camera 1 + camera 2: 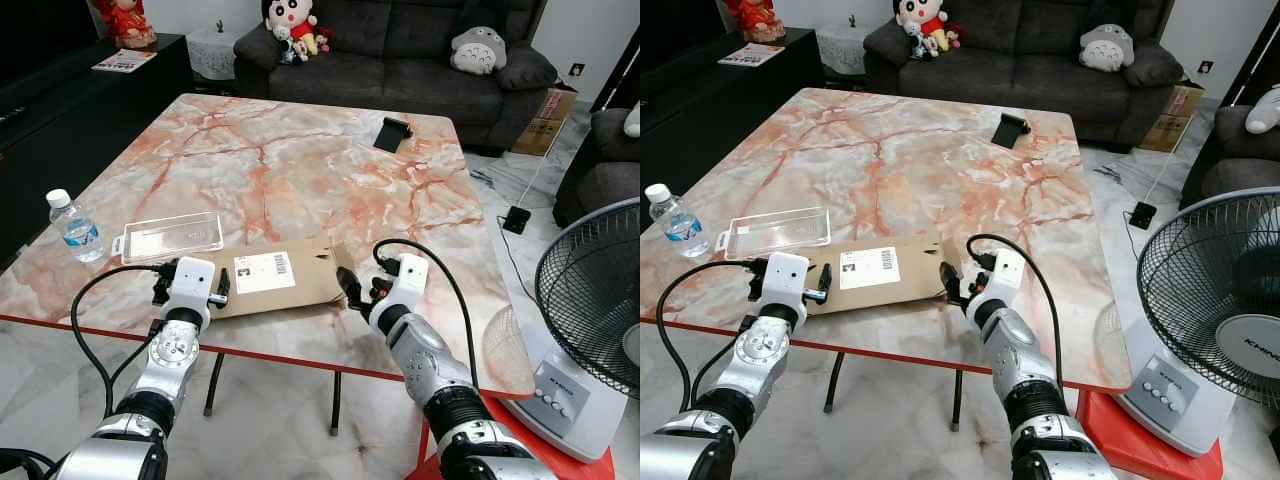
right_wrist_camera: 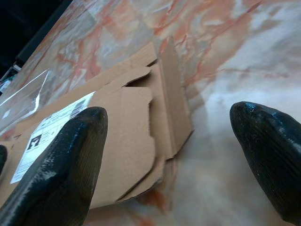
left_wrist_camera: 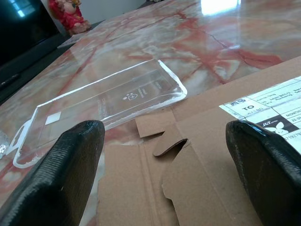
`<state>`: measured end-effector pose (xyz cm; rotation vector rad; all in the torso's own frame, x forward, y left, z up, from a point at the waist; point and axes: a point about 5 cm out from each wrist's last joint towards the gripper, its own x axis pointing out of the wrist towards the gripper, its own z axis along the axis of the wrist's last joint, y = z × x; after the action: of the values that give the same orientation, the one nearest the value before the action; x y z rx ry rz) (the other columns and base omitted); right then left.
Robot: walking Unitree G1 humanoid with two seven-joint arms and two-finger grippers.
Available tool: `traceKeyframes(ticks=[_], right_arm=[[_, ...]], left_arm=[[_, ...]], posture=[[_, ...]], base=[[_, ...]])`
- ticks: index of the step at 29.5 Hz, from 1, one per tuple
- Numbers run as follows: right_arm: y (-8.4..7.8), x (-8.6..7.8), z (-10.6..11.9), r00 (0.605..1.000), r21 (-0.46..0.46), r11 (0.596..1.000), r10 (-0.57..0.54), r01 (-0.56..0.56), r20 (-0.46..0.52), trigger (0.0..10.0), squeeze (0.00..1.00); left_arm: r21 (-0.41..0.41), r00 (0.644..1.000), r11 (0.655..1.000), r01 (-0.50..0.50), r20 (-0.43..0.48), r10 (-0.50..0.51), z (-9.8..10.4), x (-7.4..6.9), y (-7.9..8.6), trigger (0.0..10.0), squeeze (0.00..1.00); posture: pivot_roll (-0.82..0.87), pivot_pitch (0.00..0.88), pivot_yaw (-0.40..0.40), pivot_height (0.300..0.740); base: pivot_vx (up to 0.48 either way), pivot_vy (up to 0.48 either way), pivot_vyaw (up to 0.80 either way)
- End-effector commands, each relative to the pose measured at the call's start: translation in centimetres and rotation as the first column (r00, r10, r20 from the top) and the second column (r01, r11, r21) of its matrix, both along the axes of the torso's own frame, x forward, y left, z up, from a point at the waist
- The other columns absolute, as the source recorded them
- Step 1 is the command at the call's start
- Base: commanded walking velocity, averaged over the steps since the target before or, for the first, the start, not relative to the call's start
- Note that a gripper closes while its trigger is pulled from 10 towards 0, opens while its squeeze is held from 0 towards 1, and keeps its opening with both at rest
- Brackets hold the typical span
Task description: Picking trash to rubbish bin
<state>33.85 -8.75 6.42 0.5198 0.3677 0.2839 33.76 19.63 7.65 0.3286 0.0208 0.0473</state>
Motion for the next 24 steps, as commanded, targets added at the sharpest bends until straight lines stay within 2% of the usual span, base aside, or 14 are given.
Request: traceKeyframes(ticks=[1, 11, 20, 24], right_arm=[[0.2, 0.2, 0.3, 1.000, 0.002, 1.000, 0.002, -0.002, 0.014, 10.0, 0.00], [1.2, 0.3, 0.6, 0.999, 0.015, 1.000, 0.019, -0.019, 0.038, 10.0, 0.00], [1.7, 0.1, -0.2, 0.999, -0.074, 0.996, 0.043, -0.041, 0.026, 10.0, 0.00], [2.1, 0.1, -0.3, 0.998, -0.076, 0.996, 0.053, -0.052, 0.020, 10.0, 0.00]], left_arm=[[0.003, 1.000, 1.000, 0.014, -0.006, -0.014, 0.1, 0.2, -0.3, 10.0, 0.00], [0.004, 1.000, 1.000, 0.020, -0.005, -0.020, 0.1, 0.2, -0.4, 10.0, 0.00], [0.006, 0.999, 0.999, 0.039, -0.006, -0.039, 0.2, 0.4, -0.9, 10.0, 0.00], [0.009, 0.999, 0.999, 0.042, -0.005, -0.042, 0.2, 0.4, -0.9, 10.0, 0.00]], posture=[[0.05, 0.004, -0.049, 0.740], [0.05, 0.006, -0.047, 0.740], [0.05, 0.007, -0.045, 0.740], [0.06, 0.008, -0.047, 0.740]], base=[[0.000, 0.000, 0.00], [0.000, 0.000, 0.00], [0.000, 0.000, 0.00], [0.000, 0.000, 0.00]])
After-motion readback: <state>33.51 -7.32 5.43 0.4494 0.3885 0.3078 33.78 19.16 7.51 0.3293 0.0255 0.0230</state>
